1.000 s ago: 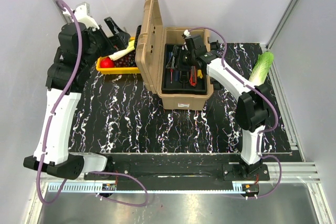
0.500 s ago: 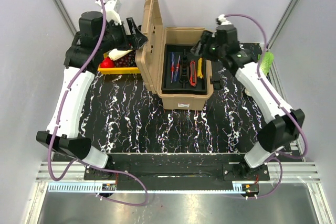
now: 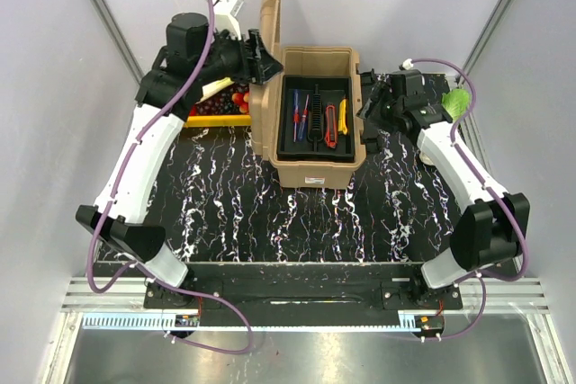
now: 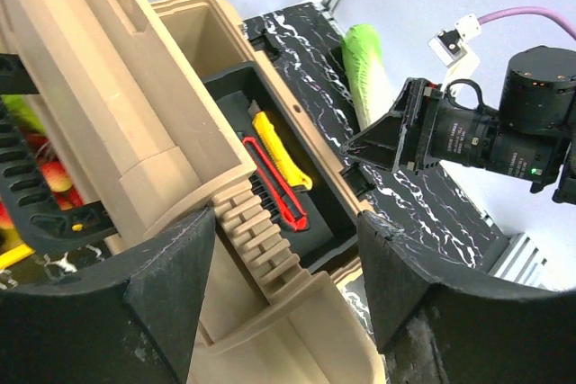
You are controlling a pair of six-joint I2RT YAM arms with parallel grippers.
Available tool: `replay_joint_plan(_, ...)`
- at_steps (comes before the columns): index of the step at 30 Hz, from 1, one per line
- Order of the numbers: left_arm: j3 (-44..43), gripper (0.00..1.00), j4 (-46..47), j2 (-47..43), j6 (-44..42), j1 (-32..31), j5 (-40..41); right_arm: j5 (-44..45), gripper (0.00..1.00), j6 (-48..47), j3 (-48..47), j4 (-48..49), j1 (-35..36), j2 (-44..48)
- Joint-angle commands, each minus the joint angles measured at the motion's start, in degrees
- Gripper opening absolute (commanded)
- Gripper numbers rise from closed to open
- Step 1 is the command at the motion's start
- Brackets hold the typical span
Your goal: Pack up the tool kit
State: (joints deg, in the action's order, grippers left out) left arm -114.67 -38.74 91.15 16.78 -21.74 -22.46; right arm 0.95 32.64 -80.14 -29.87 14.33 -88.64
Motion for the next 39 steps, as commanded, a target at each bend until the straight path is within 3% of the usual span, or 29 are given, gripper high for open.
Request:
replay_joint_plan(1,-3.36,0.67,2.97,2.71,1.51,-3.31,-4.61,2.04,0.65,3.3,1.65,2.71,-1.84,5.14)
replay_joint_plan(12,-4.68,0.72,4.55,6.67,3.97,-6.91,-7.77,-0.77,0.66,7.17,9.72,4.73,-9.57,9.71)
replay_joint_plan(17,-5.12,0.8,4.99,6.49,4.84,-7.0,-8.04,-8.76,0.66,12.52,17.54,9.2,-15.98,12.7)
replay_joint_plan(25,-0.91,0.84,5.08,6.14,3.45,-8.06,-7.16,-17.02,0.67,20.08,29.5,17.73,-21.44,14.9)
replay_joint_plan(30,4.71,0.87,4.82,5.96,-2.18,-10.95,-2.52,-21.86,0.67,24.3,36.01,23.88,-23.9,14.55)
replay_joint_plan(39,5.42,0.86,2.0,8.51,-9.39,-19.39,16.38,-27.75,0.68,28.79,43.13,33.2,-25.75,12.35)
